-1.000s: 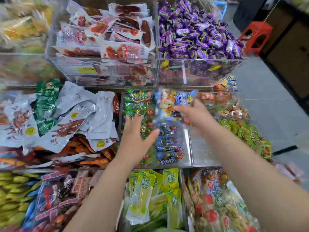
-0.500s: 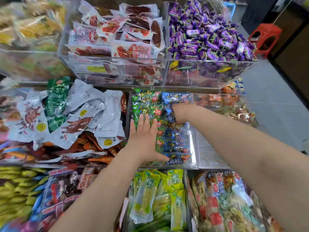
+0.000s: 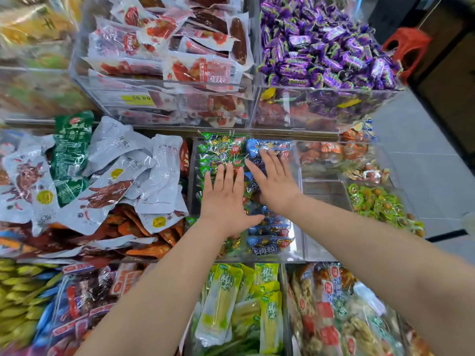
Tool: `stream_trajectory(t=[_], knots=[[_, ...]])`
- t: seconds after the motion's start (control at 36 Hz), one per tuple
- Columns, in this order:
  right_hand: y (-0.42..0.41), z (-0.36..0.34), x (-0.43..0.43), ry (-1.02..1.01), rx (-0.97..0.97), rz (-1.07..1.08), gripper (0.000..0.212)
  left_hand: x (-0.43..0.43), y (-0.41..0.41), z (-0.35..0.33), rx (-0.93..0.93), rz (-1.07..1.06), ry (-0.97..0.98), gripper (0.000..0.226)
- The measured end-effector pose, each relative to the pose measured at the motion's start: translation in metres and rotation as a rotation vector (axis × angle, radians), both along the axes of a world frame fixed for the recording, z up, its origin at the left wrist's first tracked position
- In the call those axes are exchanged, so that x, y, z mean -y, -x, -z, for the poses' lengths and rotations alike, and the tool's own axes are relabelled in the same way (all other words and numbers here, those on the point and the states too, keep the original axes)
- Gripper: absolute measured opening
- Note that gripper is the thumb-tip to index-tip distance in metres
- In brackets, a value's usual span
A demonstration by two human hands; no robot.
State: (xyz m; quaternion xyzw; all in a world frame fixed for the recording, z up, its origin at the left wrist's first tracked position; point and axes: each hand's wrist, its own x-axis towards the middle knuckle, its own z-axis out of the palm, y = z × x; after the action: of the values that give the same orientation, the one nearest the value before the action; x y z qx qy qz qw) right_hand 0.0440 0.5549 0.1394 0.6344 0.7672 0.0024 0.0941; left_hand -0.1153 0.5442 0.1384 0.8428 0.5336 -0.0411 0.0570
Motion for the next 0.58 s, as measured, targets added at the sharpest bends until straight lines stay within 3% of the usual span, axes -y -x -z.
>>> stream_trajectory(t=[0.11, 0.28, 0.58], knots=[[0.003, 0.011, -0.002, -0.045, 0.087, -0.013, 0.096, 0.001, 0.001, 0.001, -0.003, -0.008, 0.010, 0.119], [0.000, 0.012, -0.017, -0.058, 0.082, 0.239, 0.083, 0.000, 0.004, 0.005, 0.001, -0.014, 0.013, 0.120], [0.003, 0.013, -0.011, -0.063, -0.024, 0.175, 0.088, 0.000, 0.008, 0.005, 0.015, -0.010, 0.015, 0.118]])
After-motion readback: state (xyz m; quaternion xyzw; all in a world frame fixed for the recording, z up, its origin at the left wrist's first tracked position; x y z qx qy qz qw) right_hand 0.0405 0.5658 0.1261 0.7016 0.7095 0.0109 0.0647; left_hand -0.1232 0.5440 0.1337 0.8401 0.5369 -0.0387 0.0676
